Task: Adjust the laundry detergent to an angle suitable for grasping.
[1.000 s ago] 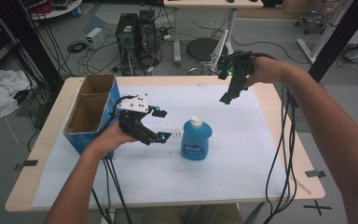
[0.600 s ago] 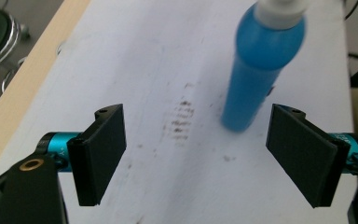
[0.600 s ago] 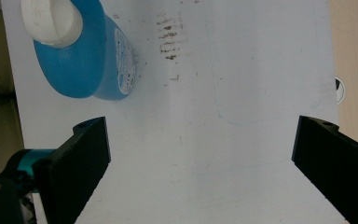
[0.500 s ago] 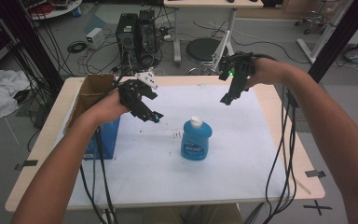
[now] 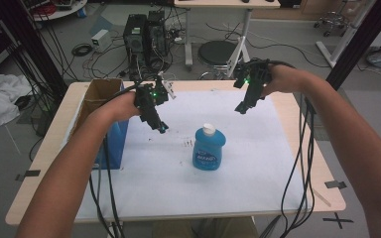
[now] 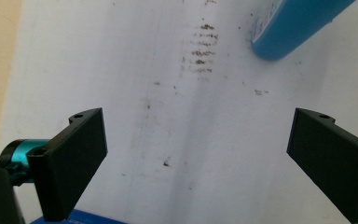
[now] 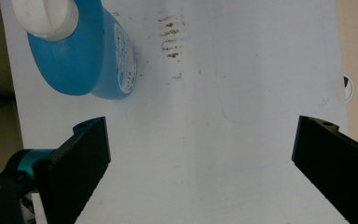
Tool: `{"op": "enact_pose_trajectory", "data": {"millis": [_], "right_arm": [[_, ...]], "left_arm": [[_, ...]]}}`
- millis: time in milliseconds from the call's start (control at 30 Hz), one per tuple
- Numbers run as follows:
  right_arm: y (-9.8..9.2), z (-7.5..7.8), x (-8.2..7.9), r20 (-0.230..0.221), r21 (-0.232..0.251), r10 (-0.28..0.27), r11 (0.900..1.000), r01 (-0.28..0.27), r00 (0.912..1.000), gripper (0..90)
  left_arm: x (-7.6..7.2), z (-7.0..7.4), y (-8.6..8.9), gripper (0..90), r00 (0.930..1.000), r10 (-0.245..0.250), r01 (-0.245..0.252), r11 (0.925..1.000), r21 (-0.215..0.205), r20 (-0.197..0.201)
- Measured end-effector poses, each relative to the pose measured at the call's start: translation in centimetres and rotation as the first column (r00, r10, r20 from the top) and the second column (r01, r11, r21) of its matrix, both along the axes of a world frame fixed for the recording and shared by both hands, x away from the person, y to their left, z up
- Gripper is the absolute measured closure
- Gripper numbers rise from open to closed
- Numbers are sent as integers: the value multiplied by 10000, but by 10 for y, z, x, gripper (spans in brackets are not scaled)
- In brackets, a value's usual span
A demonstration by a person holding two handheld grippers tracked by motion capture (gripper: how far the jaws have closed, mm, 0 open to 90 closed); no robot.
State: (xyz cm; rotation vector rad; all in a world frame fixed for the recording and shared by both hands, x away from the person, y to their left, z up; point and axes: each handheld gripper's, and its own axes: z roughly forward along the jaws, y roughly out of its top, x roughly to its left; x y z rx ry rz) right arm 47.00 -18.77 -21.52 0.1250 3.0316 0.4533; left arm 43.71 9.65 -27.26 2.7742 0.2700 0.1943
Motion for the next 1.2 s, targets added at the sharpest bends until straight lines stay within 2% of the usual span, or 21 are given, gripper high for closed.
{"op": "enact_pose_trajectory", "data": {"millis": [133, 167, 233, 267, 300, 400, 467, 533, 667, 733, 933, 1200], "right_arm": [[2, -1, 0, -5, 3, 17, 10000, -17, 10000, 32], [2, -1, 0, -10, -13, 28, 10000, -28, 10000, 33], [3, -2, 0, -2, -15, 31, 10000, -31, 10000, 32], [3, -2, 0, -2, -15, 31, 10000, -31, 10000, 32], [3, -2, 1, -3, -19, 26, 10000, -26, 10000, 32], [4, -2, 2, 8, -27, 17, 10000, -17, 10000, 32], [3, -2, 2, -16, -41, -19, 10000, 19, 10000, 32], [3, -3, 3, -30, -28, -78, 10000, 78, 10000, 32], [4, -4, 6, -62, -17, -85, 10000, 85, 9999, 33], [5, -5, 7, -69, -2, -93, 10000, 93, 9999, 32], [5, -5, 8, -75, -38, -108, 9999, 108, 9999, 33], [4, -5, 8, -89, -40, -123, 9999, 122, 9999, 32]], "left_arm": [[1, -1, -2, 49, 9998, -178, 179, 9993, 314, -39], [1, -1, -3, 49, 9993, -368, 365, 9974, 614, 34], [1, -2, -6, 49, 9993, -162, 121, 9931, 1168, 340], [1, -2, -6, 49, 9993, -162, 121, 9931, 1168, 340], [3, -2, -6, 49, 9996, 153, -181, 9934, 1137, 250], [5, 2, -5, 49, 9989, 278, -305, 9967, 750, 369], [7, 5, -5, 49, 9993, 278, -295, 9972, 690, 250], [9, 7, -5, 49, 9995, 285, -293, 9964, 799, 111], [15, 12, -7, 49, 9999, -55, 65, 9952, 977, -107], [20, 13, -8, 49, 9994, -156, 182, 9963, 841, -309], [21, 9, -12, 49, 9985, -476, 499, 9938, 991, -255], [21, 9, -14, 49, 9952, -957, 969, 9929, 687, -199]]}}
